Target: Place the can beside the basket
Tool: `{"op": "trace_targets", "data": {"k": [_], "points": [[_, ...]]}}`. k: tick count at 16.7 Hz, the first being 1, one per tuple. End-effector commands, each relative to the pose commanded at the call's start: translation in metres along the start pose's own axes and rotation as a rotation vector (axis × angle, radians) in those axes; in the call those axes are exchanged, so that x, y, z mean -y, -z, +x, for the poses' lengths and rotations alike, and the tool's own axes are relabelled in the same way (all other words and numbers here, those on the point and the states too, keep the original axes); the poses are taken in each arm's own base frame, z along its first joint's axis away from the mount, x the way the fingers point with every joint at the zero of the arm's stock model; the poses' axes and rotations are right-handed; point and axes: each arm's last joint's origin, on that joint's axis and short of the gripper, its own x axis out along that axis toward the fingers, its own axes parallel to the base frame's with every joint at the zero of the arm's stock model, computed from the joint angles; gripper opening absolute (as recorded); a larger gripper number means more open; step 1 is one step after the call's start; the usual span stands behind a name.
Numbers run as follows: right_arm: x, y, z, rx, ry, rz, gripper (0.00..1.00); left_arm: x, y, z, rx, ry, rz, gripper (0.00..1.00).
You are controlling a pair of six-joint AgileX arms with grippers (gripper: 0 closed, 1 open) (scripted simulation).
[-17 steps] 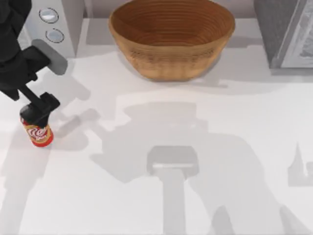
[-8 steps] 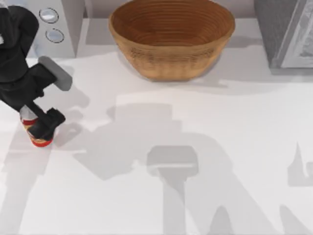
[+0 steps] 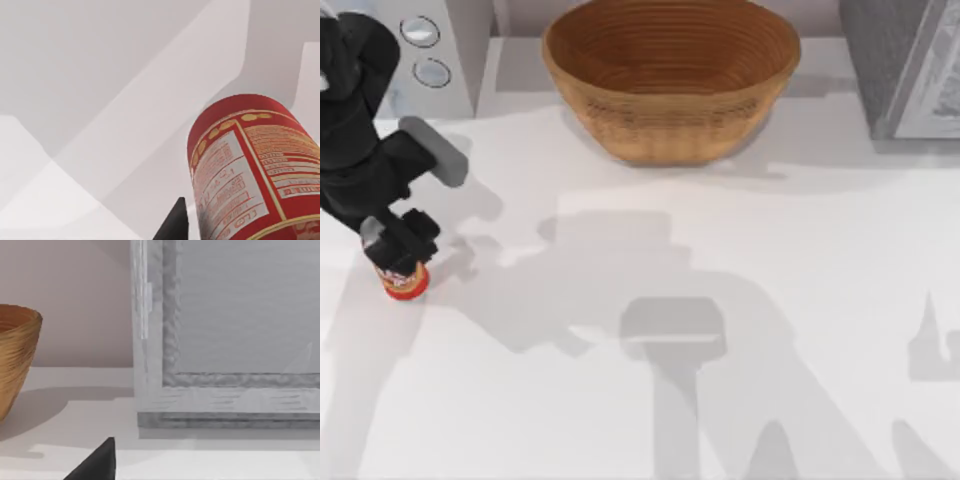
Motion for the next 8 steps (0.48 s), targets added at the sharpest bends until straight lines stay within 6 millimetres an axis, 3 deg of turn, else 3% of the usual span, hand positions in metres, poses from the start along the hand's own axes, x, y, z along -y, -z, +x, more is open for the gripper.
{"op": "trace_targets", "data": {"k": [5,8], "points": [[0.0,0.0,0.0,0.0,0.0,0.0,1.0,0.0,0.0,0.0,0.0,0.0,0.0,0.02],[0.0,0.0,0.0,0.0,0.0,0.0,1.0,0.0,0.0,0.0,0.0,0.0,0.0,0.0]]}}
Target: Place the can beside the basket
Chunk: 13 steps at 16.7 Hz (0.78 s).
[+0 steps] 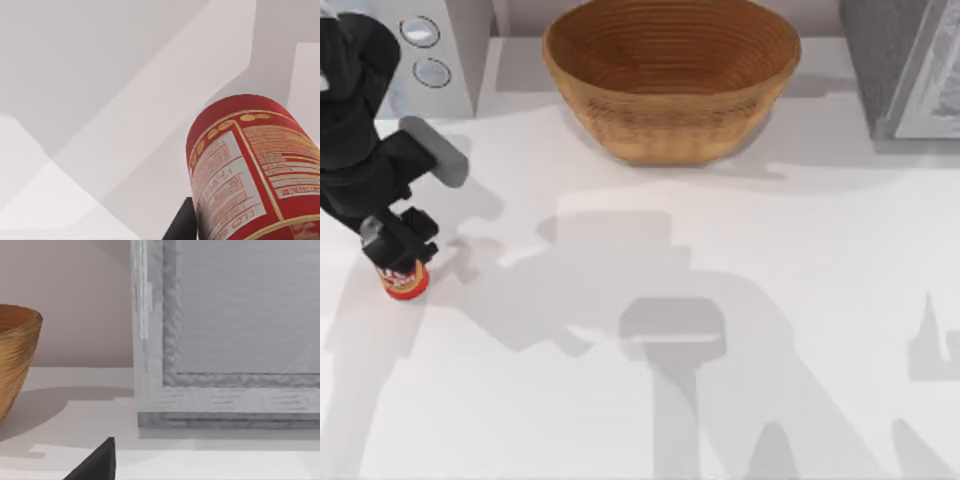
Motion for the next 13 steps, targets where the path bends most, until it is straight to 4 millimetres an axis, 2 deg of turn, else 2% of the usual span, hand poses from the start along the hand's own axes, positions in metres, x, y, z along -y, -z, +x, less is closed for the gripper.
{"op": "trace_targets", "data": {"k": [8,10,13], "points": [[0.0,0.0,0.0,0.0,0.0,0.0,1.0,0.001,-0.003,-0.001,0.001,-0.001,-0.004,0.0],[0.0,0.0,0.0,0.0,0.0,0.0,1.0,0.006,-0.014,-0.002,0.0,0.0,-0.026,0.0],[0.0,0.0,0.0,0.0,0.0,0.0,1.0,0.02,-0.043,-0.003,-0.009,0.004,-0.112,0.0]]}}
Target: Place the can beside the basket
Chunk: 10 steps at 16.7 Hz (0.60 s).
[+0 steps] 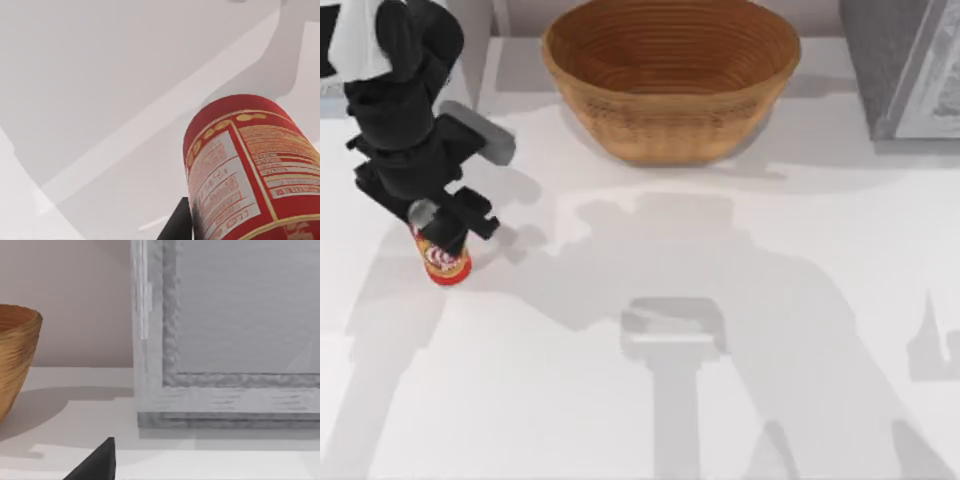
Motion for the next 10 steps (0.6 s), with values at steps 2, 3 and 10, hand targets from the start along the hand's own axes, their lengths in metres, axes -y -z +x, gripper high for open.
{"op": "trace_targets", "data": {"k": [2,3,10], "points": [[0.0,0.0,0.0,0.0,0.0,0.0,1.0,0.018,-0.021,0.0,-0.012,0.003,-0.092,0.0],[0.0,0.0,0.0,0.0,0.0,0.0,1.0,0.029,-0.031,-0.001,-0.02,0.004,-0.147,0.0],[0.0,0.0,0.0,0.0,0.0,0.0,1.0,0.12,-0.09,-0.004,-0.05,-0.011,-0.552,0.0]]}}
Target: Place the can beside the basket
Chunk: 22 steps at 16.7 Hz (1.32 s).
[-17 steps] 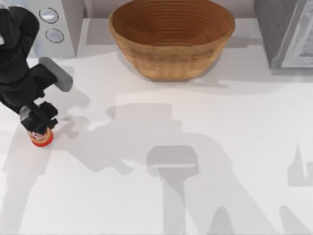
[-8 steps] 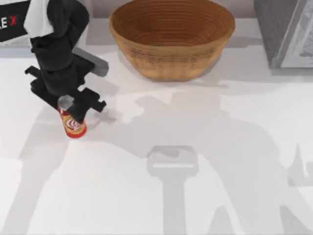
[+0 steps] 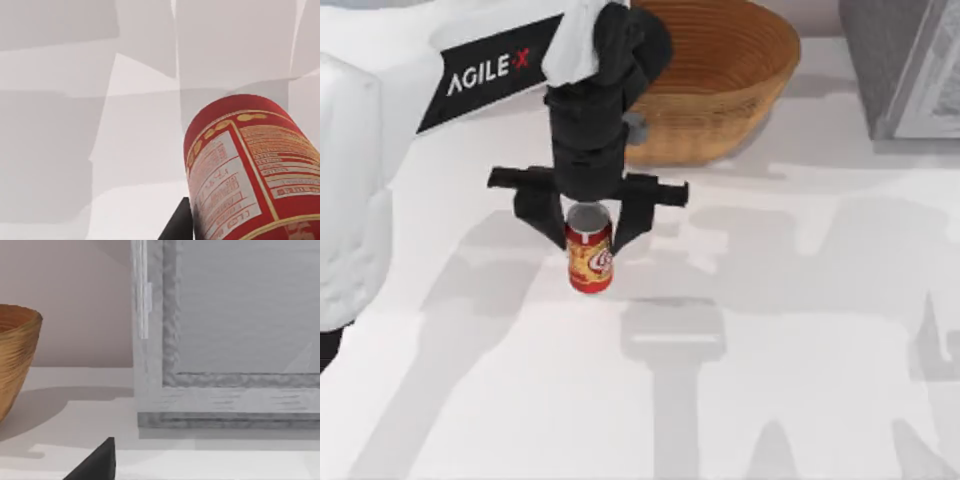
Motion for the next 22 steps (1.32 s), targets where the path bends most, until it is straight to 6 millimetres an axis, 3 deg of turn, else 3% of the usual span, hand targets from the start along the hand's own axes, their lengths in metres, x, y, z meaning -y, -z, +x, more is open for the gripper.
{"op": "trace_targets", "data": {"k": [3,6,18,22], "points": [[0.0,0.0,0.0,0.0,0.0,0.0,1.0,0.034,0.005,-0.009,0.031,0.01,-0.09,0.0],[0.0,0.0,0.0,0.0,0.0,0.0,1.0,0.05,0.008,-0.014,0.054,0.022,-0.122,0.0],[0.0,0.0,0.0,0.0,0.0,0.0,1.0,0.051,0.007,-0.006,0.055,0.022,-0.123,0.0],[0.0,0.0,0.0,0.0,0.0,0.0,1.0,0.051,0.007,-0.006,0.055,0.022,-0.123,0.3]]}}
